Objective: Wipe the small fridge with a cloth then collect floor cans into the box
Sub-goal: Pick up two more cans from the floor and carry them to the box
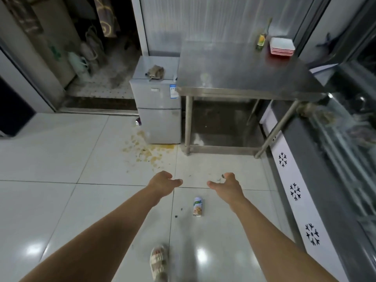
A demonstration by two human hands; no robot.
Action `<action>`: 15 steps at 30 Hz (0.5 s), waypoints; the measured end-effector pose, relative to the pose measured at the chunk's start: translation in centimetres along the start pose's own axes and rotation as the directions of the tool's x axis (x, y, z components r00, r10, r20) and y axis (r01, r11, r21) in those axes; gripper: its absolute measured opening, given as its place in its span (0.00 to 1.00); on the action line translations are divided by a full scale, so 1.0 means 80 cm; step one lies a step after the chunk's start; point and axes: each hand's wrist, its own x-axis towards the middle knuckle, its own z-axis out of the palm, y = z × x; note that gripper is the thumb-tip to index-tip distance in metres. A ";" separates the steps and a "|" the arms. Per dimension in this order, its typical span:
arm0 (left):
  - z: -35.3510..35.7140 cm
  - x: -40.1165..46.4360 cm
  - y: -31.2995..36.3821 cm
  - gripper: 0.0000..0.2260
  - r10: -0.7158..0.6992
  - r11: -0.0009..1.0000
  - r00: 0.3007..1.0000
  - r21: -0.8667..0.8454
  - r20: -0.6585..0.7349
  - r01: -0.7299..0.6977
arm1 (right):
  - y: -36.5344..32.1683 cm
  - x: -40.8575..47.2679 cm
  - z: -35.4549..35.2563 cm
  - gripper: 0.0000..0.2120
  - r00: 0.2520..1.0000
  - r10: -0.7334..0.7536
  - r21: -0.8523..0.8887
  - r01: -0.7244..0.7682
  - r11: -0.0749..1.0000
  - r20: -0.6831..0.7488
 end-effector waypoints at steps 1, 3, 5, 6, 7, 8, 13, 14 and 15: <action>-0.001 0.021 0.003 0.26 -0.010 1.000 1.000 0.006 0.007 0.010 | -0.003 0.017 0.005 0.37 1.000 0.022 -0.002 -0.022 1.000 0.001; -0.002 0.064 0.008 0.25 -0.031 0.999 0.999 0.008 0.022 0.031 | -0.007 0.053 0.016 0.38 0.998 0.057 0.005 -0.057 0.998 -0.002; -0.002 0.107 0.010 0.24 -0.050 0.998 0.998 0.032 0.033 0.049 | -0.010 0.090 0.032 0.38 0.996 0.094 0.006 -0.094 0.996 -0.008; -0.002 0.129 0.010 0.23 -0.053 0.997 0.998 0.051 0.042 0.051 | -0.011 0.108 0.040 0.38 0.994 0.112 0.008 -0.112 0.994 -0.015; -0.002 0.151 0.009 0.23 -0.059 0.996 0.997 0.068 0.049 0.056 | -0.011 0.126 0.050 0.38 0.991 0.131 0.010 -0.130 0.991 -0.015; -0.002 0.172 0.008 0.22 -0.066 0.994 0.996 0.087 0.053 0.061 | -0.010 0.143 0.060 0.38 0.988 0.151 0.016 -0.151 0.988 -0.012; 0.012 0.274 -0.001 0.21 -0.095 0.981 0.993 0.177 0.072 0.081 | 0.012 0.224 0.104 0.37 0.969 0.249 0.028 -0.248 0.968 -0.013; 0.019 0.292 -0.006 0.21 -0.110 0.979 0.990 0.184 0.086 0.092 | 0.021 0.238 0.112 0.36 0.964 0.266 0.024 -0.266 0.964 -0.014; 0.027 0.308 -0.012 0.21 -0.127 0.976 0.987 0.190 0.100 0.106 | 0.031 0.252 0.119 0.35 0.959 0.281 0.020 -0.281 0.960 -0.020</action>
